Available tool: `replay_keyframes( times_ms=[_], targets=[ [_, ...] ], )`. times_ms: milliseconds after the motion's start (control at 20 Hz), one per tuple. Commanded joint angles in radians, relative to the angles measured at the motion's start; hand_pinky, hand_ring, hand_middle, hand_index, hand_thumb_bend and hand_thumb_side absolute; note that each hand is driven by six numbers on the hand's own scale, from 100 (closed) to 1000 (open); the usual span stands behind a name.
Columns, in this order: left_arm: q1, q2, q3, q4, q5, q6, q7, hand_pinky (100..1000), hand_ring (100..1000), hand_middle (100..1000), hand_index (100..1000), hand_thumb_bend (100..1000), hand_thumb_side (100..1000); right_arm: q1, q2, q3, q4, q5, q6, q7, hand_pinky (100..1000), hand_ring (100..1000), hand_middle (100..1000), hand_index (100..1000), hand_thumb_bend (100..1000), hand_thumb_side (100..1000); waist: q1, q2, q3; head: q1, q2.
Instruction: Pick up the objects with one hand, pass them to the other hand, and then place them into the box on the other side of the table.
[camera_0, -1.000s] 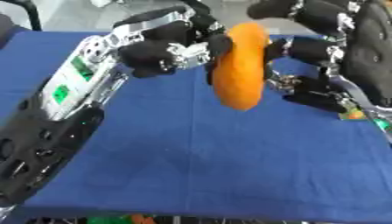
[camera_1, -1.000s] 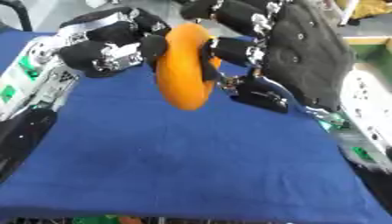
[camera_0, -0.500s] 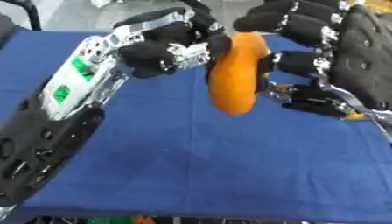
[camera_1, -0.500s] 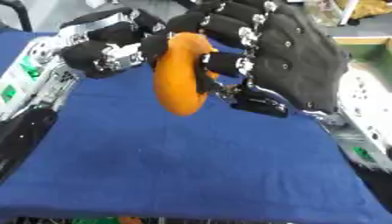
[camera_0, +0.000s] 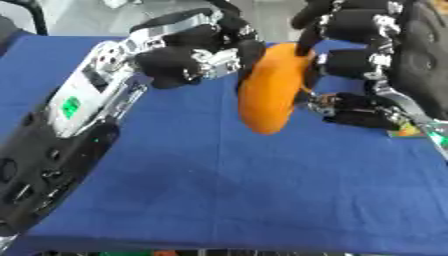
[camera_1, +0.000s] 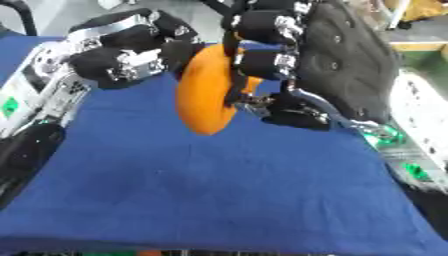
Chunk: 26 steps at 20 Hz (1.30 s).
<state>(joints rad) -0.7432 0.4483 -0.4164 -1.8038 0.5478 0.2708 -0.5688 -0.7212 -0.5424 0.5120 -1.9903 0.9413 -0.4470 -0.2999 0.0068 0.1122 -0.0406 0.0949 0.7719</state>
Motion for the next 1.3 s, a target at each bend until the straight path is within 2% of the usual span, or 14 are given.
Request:
replay_keyframes(
  times_ms=[50,500,800,850,1300],
  targets=[
    [-0.02,-0.001,0.009,-0.015,0.005,-0.003,0.002,682,484,403,437,100,367,-0.018,-0.008,-0.011,-0.01,-0.019,0.016,-0.036,647,556,282,444,298,100,0.003,-0.016,0.001,0.0,-0.002],
    [-0.021,-0.002,0.014,-0.017,0.008,-0.006,0.007,683,483,397,436,100,372,-0.014,-0.009,-0.011,-0.01,-0.037,0.04,-0.077,627,529,100,472,250,100,0.005,-0.014,0.0,-0.003,-0.002],
    [-0.023,-0.003,0.014,-0.015,0.008,-0.006,0.008,683,484,397,436,100,375,-0.012,-0.009,-0.009,-0.01,-0.066,0.046,-0.065,624,526,100,469,157,100,0.006,-0.014,-0.001,-0.004,-0.002],
    [-0.023,-0.004,0.014,-0.015,0.009,-0.006,0.008,684,484,397,436,100,376,-0.011,-0.009,-0.009,-0.01,-0.073,0.048,-0.061,623,525,100,463,100,100,0.006,-0.014,-0.001,-0.004,-0.002],
    [-0.027,-0.01,0.014,-0.016,0.014,-0.006,0.008,685,485,397,437,100,377,-0.014,-0.009,-0.01,-0.01,-0.139,0.04,-0.015,622,528,100,449,100,100,0.007,-0.014,-0.002,-0.004,-0.002]
  ],
)
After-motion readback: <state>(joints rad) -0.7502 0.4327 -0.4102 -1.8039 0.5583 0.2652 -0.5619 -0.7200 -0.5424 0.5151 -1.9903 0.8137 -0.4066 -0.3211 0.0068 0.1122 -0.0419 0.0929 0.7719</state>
